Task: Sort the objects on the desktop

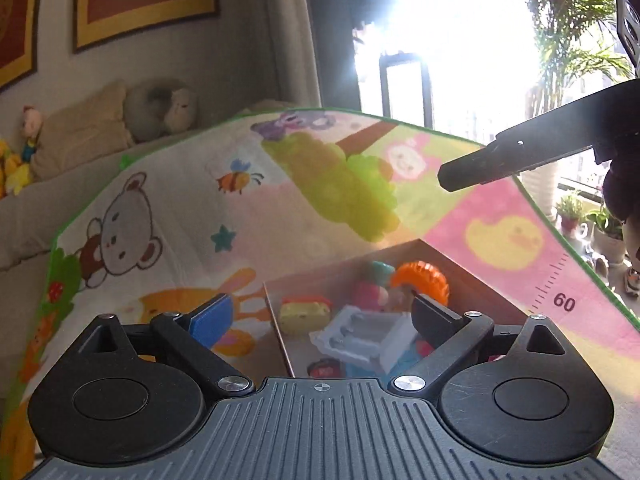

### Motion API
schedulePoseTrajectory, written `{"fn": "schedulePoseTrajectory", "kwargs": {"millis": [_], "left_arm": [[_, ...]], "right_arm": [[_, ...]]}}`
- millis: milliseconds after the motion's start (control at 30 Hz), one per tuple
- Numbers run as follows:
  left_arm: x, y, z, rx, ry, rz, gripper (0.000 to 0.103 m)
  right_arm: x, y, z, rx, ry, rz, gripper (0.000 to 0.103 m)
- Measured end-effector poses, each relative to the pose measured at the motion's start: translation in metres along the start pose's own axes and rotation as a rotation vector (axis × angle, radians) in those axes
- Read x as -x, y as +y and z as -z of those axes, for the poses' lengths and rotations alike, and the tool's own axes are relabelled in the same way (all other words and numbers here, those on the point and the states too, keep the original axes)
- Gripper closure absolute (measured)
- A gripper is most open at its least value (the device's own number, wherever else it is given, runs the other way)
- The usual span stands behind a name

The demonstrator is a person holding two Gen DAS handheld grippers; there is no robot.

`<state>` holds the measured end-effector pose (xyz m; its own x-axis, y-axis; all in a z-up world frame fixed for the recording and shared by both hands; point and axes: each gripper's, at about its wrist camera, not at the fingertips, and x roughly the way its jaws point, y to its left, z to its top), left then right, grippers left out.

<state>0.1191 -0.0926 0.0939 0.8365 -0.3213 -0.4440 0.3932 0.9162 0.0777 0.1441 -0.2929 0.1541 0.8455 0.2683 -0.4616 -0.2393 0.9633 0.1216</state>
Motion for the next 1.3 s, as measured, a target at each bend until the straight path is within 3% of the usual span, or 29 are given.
{"fn": "schedulePoseTrajectory", "kwargs": {"millis": [67,167,233,400,500,633,733,800,900,967,1033,1167,1300], "left_arm": [[0.011,0.004,0.021,0.036,0.04,0.003,0.001],[0.024,0.007,0.048,0.052,0.101,-0.037,0.0],[0.032,0.008,0.065,0.07,0.145,-0.056,0.0],[0.043,0.009,0.094,0.093,0.242,-0.123,0.0],[0.048,0.01,0.103,0.121,0.257,-0.171,0.0],[0.053,0.015,0.113,0.156,0.257,-0.204,0.0],[0.053,0.021,0.121,0.161,0.257,-0.277,0.0],[0.054,0.029,0.123,0.203,0.275,-0.285,0.0],[0.058,0.032,0.123,0.216,0.275,-0.276,0.0],[0.057,0.03,0.122,0.218,0.281,-0.256,0.0],[0.055,0.029,0.122,0.234,0.281,-0.242,0.0],[0.051,0.027,0.125,0.248,0.29,-0.235,0.0],[0.052,0.029,0.127,0.249,0.295,-0.235,0.0]], "right_arm": [[0.004,-0.01,0.017,-0.051,0.004,-0.026,0.057],[0.018,-0.01,0.042,-0.06,-0.006,-0.006,0.044],[0.028,-0.005,0.057,-0.055,-0.006,0.011,0.041],[0.056,0.027,0.102,-0.035,0.038,-0.03,0.016],[0.062,0.052,0.135,-0.013,0.085,-0.042,0.006],[0.055,0.07,0.174,-0.092,0.195,-0.093,0.006],[0.052,0.082,0.192,-0.112,0.225,-0.108,0.006],[0.059,0.088,0.194,-0.088,0.206,-0.101,0.006],[0.087,0.088,0.182,0.014,0.072,-0.01,0.004],[0.104,0.072,0.168,0.038,0.005,0.042,0.0],[0.11,0.045,0.153,0.005,-0.006,0.087,0.0],[0.094,-0.005,0.148,-0.111,0.09,0.145,0.0],[0.074,-0.005,0.168,-0.114,0.151,0.131,0.0]]}}
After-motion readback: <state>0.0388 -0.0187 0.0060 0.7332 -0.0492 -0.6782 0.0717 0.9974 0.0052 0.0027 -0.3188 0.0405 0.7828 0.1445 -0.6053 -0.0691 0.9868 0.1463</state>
